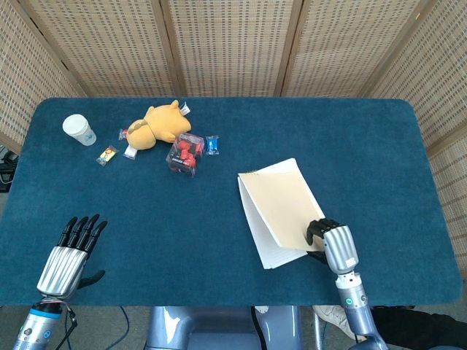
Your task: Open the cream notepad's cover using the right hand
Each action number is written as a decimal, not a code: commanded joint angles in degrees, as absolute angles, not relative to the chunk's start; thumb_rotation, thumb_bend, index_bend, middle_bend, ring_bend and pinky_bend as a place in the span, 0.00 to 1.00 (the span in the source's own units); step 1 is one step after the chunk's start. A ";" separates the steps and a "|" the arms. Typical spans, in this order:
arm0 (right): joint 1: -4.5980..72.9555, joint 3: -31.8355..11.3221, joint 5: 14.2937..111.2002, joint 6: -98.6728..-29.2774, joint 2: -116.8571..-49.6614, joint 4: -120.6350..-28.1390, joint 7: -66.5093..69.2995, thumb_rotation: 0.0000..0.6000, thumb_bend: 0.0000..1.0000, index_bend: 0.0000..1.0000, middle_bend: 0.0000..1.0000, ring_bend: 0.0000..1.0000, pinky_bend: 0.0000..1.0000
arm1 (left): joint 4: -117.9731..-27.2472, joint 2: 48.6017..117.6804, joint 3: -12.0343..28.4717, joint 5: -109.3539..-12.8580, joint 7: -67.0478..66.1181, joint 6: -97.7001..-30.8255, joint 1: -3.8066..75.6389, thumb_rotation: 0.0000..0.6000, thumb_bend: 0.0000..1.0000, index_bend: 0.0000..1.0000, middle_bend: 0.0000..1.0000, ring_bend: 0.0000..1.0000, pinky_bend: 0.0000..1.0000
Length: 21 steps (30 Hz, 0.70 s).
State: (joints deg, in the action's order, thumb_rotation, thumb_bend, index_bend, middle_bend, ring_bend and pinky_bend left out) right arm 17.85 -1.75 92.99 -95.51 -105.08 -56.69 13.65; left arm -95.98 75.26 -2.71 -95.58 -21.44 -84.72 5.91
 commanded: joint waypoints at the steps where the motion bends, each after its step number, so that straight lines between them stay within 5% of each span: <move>1: 17.06 -1.22 93.57 -96.24 -104.78 -56.75 13.44 1.00 0.62 0.78 0.74 0.61 0.71 | -96.00 75.20 -2.75 -95.70 -21.40 -84.80 5.89 1.00 0.00 0.00 0.00 0.00 0.00; 21: 11.84 2.37 97.47 -100.75 -100.25 -57.89 12.69 1.00 0.62 0.78 0.74 0.61 0.71 | -96.44 74.95 -3.07 -96.73 -21.47 -85.26 5.69 1.00 0.00 0.00 0.00 0.00 0.00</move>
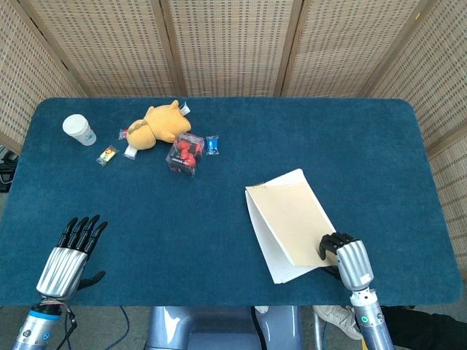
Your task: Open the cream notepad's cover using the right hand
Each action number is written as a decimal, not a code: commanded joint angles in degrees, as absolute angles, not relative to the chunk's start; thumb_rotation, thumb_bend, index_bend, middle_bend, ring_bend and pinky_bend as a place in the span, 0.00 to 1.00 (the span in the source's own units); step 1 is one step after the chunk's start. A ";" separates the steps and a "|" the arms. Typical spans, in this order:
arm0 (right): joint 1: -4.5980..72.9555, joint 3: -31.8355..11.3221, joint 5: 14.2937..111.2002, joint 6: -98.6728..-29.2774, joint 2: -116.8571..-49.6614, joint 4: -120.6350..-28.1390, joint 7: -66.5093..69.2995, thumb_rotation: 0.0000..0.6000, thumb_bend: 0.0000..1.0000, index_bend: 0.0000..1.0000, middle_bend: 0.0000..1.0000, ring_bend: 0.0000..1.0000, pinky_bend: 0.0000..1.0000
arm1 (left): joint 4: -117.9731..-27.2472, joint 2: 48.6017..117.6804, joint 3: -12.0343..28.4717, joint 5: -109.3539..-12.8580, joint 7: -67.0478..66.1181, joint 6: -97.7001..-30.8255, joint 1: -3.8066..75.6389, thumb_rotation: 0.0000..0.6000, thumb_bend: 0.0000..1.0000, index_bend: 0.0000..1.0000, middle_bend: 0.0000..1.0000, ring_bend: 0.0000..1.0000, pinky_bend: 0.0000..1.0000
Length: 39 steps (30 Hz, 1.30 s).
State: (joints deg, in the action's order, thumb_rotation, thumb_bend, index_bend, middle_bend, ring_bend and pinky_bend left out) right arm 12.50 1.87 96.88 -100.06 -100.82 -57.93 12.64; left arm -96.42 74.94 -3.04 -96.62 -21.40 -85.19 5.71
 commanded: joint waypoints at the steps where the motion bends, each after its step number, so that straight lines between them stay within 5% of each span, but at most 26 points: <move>1: 11.62 2.57 97.71 -101.02 -100.07 -57.81 12.63 1.00 0.62 0.78 0.74 0.61 0.71 | -96.45 74.96 -3.07 -96.77 -21.52 -85.27 5.69 1.00 0.00 0.00 0.00 0.00 0.00; 39: 2.49 6.11 101.29 -107.60 -94.83 -55.86 14.49 1.00 0.62 0.79 0.74 0.62 0.71 | -96.54 75.20 -3.26 -97.61 -22.29 -85.40 5.40 1.00 0.00 0.00 0.00 0.00 0.00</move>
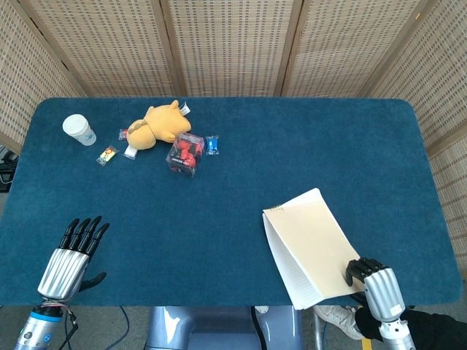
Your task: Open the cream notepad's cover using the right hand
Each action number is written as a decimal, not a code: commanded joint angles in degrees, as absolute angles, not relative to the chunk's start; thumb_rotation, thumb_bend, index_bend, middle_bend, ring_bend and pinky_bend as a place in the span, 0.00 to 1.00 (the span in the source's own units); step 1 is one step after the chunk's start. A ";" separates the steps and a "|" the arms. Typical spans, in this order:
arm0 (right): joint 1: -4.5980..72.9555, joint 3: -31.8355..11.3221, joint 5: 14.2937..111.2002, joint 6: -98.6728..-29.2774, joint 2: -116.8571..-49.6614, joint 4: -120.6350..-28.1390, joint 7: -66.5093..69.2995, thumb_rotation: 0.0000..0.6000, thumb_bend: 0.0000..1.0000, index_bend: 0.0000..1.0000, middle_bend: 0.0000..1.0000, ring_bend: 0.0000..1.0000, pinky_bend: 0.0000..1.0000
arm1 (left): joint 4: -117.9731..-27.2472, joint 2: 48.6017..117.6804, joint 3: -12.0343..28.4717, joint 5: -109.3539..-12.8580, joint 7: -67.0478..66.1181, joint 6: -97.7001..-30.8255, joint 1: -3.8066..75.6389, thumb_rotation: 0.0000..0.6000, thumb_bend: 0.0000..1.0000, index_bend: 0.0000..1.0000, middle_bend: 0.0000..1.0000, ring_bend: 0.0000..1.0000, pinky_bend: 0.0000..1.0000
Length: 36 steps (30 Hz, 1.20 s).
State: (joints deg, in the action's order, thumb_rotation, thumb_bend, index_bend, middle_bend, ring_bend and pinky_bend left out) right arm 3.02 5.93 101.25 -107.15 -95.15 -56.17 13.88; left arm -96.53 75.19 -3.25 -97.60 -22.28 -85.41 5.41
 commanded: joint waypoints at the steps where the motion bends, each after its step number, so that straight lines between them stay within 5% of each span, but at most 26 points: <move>1: 2.21 6.22 101.34 -107.82 -94.68 -55.79 14.94 1.00 0.62 0.79 0.74 0.62 0.71 | -96.53 75.19 -3.26 -97.63 -22.35 -85.38 5.41 1.00 0.00 0.00 0.00 0.00 0.00; 17: 3.74 4.43 103.59 -107.73 -93.93 -58.19 13.39 1.00 0.62 0.79 0.74 0.62 0.72 | -96.74 75.10 -3.07 -97.45 -22.19 -85.31 5.40 1.00 0.00 0.00 0.00 0.00 0.00; 36: 18.11 -8.77 100.24 -93.73 -85.21 -77.54 -1.68 1.00 0.61 0.79 0.74 0.62 0.71 | -96.78 74.92 -2.49 -95.80 -22.22 -84.16 5.83 1.00 0.00 0.00 0.00 0.00 0.00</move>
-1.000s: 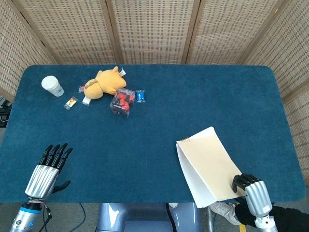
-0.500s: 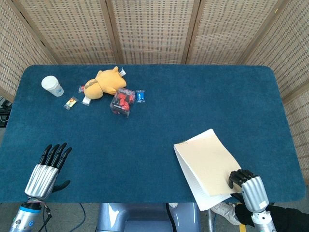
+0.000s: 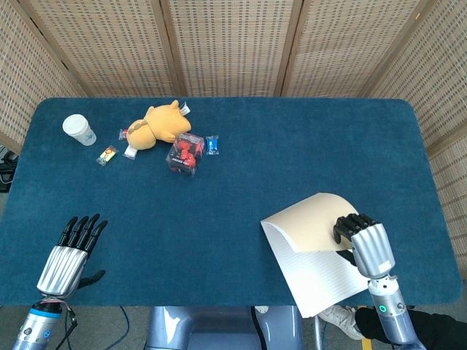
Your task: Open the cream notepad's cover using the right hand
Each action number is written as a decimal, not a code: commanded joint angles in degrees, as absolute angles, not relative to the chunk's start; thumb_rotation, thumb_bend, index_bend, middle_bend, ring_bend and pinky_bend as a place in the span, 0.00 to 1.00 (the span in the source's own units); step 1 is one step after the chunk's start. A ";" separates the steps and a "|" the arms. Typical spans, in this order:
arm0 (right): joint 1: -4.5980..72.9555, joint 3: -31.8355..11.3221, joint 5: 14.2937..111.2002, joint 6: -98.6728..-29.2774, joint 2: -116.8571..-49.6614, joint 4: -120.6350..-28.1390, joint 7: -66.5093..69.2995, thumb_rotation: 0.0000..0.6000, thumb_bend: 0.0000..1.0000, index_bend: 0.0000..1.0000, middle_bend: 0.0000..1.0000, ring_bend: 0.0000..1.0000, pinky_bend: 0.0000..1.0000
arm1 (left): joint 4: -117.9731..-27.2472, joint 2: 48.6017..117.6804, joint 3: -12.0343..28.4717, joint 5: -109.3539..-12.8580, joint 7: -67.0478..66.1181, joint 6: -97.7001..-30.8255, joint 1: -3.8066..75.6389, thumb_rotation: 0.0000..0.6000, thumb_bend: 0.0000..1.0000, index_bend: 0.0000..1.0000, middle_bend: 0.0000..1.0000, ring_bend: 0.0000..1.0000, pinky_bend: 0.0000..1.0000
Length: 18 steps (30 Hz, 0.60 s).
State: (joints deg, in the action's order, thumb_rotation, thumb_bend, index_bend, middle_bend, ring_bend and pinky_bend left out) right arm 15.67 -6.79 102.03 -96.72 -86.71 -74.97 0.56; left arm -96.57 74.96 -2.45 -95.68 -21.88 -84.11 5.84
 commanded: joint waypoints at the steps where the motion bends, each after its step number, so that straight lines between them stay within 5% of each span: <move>1: 18.71 -9.27 99.81 -92.88 -85.05 -77.91 -2.22 1.00 0.61 0.79 0.74 0.62 0.71 | -96.88 74.91 -2.56 -95.93 -22.32 -84.20 5.81 1.00 0.00 0.00 0.00 0.00 0.00; 18: 28.83 -15.69 92.85 -81.02 -87.42 -74.73 -7.43 1.00 0.61 0.78 0.74 0.62 0.71 | -97.82 74.55 -2.75 -95.60 -23.08 -83.46 5.98 1.00 0.00 0.00 0.00 0.00 0.00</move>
